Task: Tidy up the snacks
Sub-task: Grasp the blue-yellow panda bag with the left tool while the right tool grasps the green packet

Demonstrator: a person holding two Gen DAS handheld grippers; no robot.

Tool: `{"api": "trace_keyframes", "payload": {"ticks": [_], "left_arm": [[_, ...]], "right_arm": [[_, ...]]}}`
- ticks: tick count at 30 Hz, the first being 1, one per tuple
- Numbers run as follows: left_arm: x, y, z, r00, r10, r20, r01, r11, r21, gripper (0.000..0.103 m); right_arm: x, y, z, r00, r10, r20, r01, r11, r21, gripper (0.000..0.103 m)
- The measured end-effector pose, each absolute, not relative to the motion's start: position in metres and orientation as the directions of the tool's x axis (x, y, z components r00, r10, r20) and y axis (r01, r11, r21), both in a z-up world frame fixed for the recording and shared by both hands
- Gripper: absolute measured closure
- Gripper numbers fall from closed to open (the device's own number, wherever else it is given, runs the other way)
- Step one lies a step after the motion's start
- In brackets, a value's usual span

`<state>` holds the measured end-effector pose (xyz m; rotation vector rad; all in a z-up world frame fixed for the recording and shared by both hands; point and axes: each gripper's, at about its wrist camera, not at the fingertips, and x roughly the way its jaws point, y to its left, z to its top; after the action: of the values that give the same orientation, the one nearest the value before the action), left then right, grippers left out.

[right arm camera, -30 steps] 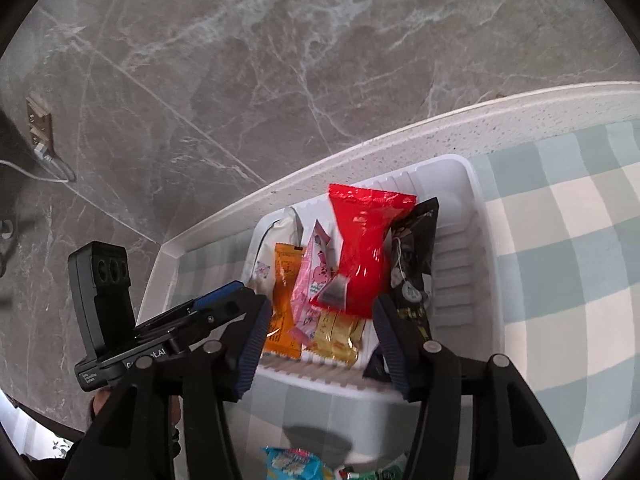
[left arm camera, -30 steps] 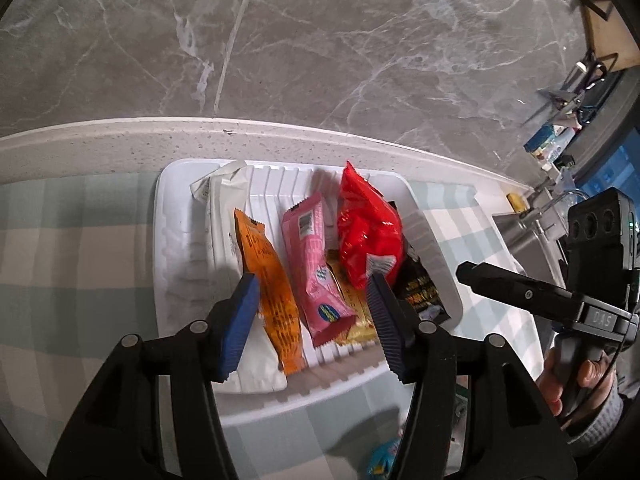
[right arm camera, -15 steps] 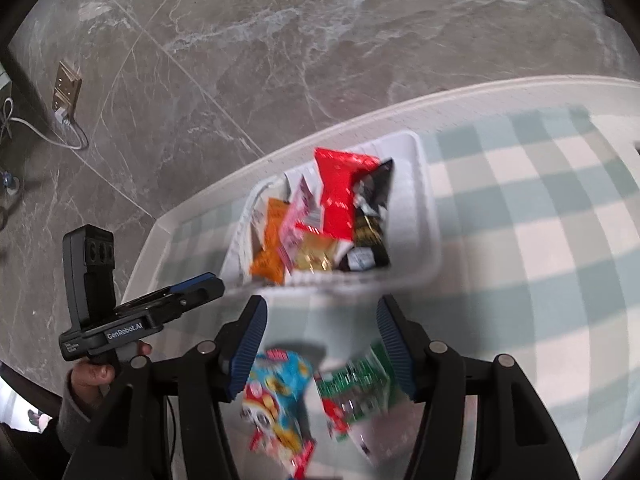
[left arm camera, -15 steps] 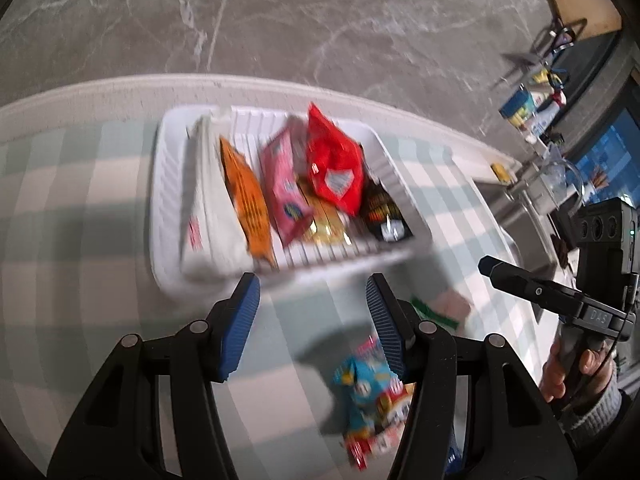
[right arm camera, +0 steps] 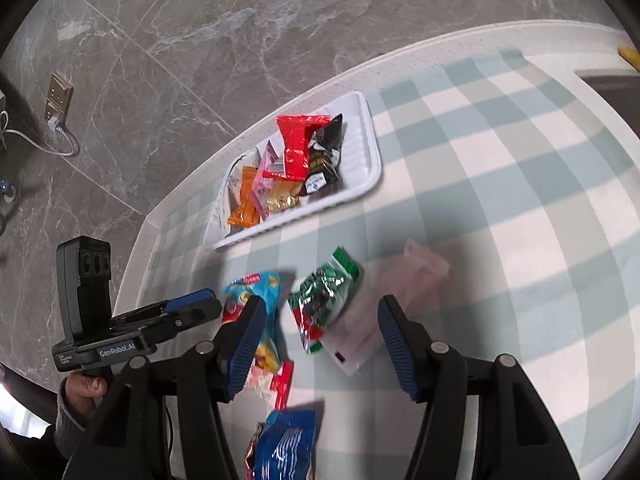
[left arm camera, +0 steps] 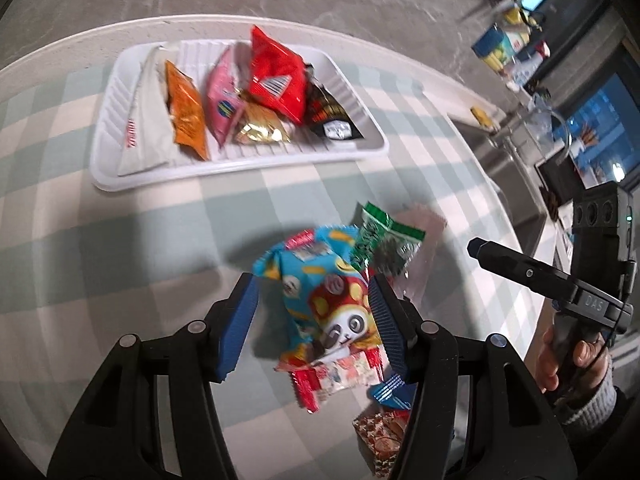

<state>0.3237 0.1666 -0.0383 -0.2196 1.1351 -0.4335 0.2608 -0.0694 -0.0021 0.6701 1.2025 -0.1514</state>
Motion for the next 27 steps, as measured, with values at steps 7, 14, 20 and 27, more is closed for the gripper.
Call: {"api": "trace_keyframes", "payload": {"ticks": [7, 14, 20, 27], "left_arm": [[0.327, 0.141, -0.048, 0.316, -0.378, -0.870, 0.246, 0.919, -0.309, 0.048], [0.338, 0.136, -0.061, 0.295, -0.368, -0.882, 0.243, 0.921, -0.304, 0.048], [0.346, 0.157, -0.066, 0.308, -0.366, -0.878, 0.190, 0.928, -0.320, 0.046], [0.346, 0.188, -0.067, 0.324, -0.362, -0.874, 0.138, 0.932, -0.335, 0.046]], "right_arm": [[0.247, -0.064, -0.001, 0.378, 0.230, -0.897, 0.466, 0.789, 0.399, 0.041], [0.246, -0.058, 0.000, 0.373, 0.222, -0.901, 0.460, 0.799, 0.387, 0.039], [0.255, -0.048, -0.003, 0.347, 0.208, -0.914, 0.423, 0.836, 0.351, 0.039], [0.276, -0.035, -0.017, 0.304, 0.210, -0.929, 0.363, 0.876, 0.317, 0.039]]}}
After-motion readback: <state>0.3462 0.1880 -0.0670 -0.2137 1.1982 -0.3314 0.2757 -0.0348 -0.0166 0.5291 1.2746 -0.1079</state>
